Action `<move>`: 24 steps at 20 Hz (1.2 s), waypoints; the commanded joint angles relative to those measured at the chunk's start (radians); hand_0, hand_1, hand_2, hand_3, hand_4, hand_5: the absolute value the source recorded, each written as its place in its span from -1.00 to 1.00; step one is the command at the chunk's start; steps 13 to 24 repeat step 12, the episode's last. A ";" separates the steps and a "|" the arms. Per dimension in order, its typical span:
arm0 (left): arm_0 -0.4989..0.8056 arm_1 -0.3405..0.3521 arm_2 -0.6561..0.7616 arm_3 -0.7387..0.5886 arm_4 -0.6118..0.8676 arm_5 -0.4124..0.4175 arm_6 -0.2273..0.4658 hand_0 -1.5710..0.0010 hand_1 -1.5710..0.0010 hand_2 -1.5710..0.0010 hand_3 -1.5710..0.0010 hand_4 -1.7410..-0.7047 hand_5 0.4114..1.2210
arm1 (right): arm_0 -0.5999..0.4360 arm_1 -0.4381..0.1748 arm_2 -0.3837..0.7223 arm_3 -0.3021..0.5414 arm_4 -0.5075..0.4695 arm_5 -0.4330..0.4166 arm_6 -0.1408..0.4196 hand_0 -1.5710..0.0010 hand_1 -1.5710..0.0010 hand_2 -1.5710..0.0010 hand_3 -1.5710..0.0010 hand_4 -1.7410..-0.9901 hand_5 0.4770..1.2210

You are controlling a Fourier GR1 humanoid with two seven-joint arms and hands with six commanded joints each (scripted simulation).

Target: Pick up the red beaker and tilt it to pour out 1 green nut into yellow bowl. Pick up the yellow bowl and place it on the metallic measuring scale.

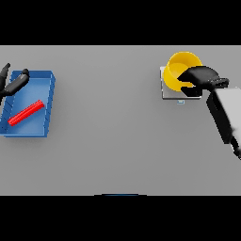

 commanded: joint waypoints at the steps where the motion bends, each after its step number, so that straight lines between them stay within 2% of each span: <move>1: -0.001 -0.001 0.001 0.006 -0.001 -0.002 -0.007 1.00 1.00 1.00 1.00 0.95 -0.23 | -0.004 0.000 0.004 0.004 0.004 0.010 0.008 0.41 0.10 -0.02 0.15 -0.53 0.33; 3: 0.013 0.011 0.002 -0.009 0.003 0.002 -0.005 1.00 1.00 1.00 1.00 0.96 -0.26 | -0.013 -0.004 0.012 0.027 0.016 0.006 -0.010 0.62 0.39 0.23 0.28 -0.40 0.14; 5: 0.014 0.014 0.001 -0.016 0.002 0.001 -0.006 1.00 1.00 1.00 1.00 0.96 -0.27 | -0.010 -0.007 0.025 0.015 0.025 0.003 -0.028 0.76 0.61 0.43 0.38 -0.32 0.03; 7: 0.002 0.004 -0.003 -0.020 0.000 0.008 0.012 1.00 1.00 1.00 1.00 0.97 -0.29 | -0.019 -0.005 0.029 0.025 0.028 0.008 -0.037 0.85 0.75 0.60 0.48 -0.24 -0.06; 8: 0.006 0.002 0.001 -0.019 0.001 0.014 0.000 1.00 1.00 1.00 1.00 0.97 -0.29 | -0.018 -0.013 0.029 0.033 0.029 0.016 -0.035 0.88 0.80 0.68 0.52 -0.20 -0.10; 11: 0.011 0.014 -0.004 -0.030 -0.004 0.015 0.011 1.00 1.00 1.00 1.00 0.97 -0.30 | -0.006 -0.015 0.027 0.016 0.025 0.031 -0.010 0.94 0.90 0.84 0.62 -0.12 -0.21; 24: 0.016 0.020 -0.003 -0.041 -0.005 0.021 0.009 1.00 1.00 1.00 1.00 0.97 -0.30 | -0.002 -0.015 0.024 0.008 0.021 0.040 0.002 0.95 0.92 0.87 0.65 -0.12 -0.24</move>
